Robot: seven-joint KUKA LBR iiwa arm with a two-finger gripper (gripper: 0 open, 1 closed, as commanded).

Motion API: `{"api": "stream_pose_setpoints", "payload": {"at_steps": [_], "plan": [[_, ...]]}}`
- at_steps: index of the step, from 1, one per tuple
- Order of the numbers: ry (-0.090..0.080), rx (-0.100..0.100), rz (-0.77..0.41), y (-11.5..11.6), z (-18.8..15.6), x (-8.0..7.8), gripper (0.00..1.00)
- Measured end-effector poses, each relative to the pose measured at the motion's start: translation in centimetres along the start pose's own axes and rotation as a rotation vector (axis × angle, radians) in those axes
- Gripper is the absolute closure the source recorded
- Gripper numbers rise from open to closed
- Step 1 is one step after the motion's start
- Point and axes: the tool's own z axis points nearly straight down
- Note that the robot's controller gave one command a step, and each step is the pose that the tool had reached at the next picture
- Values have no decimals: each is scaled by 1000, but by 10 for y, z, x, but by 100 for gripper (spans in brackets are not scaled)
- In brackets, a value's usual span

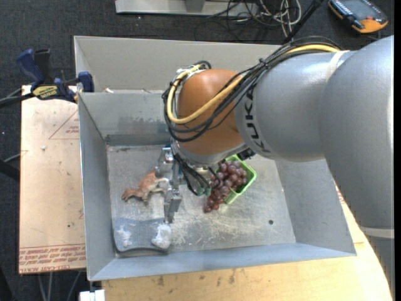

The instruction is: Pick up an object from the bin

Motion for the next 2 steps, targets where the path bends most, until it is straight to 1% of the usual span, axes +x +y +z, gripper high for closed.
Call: {"api": "stream_pose_setpoints", "payload": {"at_steps": [1,2], "plan": [[0,0,42,-43,63,-17,100],[0,0,43,-43,63,-17,100]]}}
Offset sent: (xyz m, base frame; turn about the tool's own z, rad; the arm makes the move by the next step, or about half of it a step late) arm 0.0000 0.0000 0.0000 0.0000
